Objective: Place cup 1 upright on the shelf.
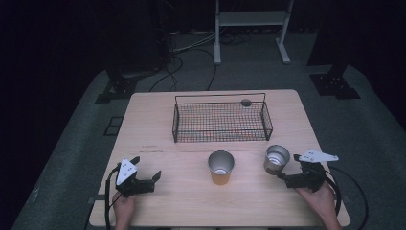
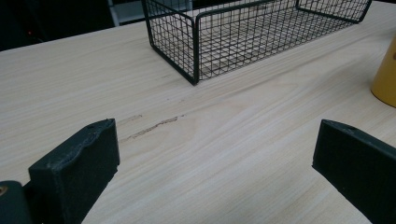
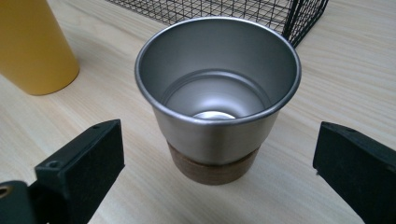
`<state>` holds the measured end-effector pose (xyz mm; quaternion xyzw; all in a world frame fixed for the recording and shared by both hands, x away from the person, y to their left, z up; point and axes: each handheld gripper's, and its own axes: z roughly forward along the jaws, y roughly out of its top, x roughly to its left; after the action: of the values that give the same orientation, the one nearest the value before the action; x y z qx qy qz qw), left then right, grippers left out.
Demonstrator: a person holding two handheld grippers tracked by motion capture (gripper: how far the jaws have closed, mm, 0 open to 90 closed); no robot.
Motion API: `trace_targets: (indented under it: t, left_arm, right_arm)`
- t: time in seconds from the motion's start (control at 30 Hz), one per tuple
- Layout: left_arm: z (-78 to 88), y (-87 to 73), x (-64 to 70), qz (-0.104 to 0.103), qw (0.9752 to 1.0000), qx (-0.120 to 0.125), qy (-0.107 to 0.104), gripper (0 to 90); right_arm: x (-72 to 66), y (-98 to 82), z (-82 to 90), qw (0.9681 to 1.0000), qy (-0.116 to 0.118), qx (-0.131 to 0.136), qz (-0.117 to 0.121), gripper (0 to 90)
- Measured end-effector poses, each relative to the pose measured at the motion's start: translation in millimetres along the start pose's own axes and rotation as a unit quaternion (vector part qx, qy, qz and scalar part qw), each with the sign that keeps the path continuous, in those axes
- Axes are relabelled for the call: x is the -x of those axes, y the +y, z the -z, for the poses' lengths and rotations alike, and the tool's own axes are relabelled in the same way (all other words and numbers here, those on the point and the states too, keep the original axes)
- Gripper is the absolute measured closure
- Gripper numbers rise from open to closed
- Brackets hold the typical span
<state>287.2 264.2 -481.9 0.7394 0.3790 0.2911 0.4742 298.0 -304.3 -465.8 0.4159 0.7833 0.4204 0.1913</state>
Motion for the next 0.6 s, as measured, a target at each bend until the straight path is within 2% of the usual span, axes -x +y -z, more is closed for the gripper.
trace_targets:
  t: [0.6]
  left_arm:
    - [-0.1, 0.1, 0.3, -0.002, 1.0000, -0.001, 0.000, 0.0]
  right_arm:
    - [5.6, 7.2, -19.0, 0.9998, 0.005, 0.006, -0.016, 1.2]
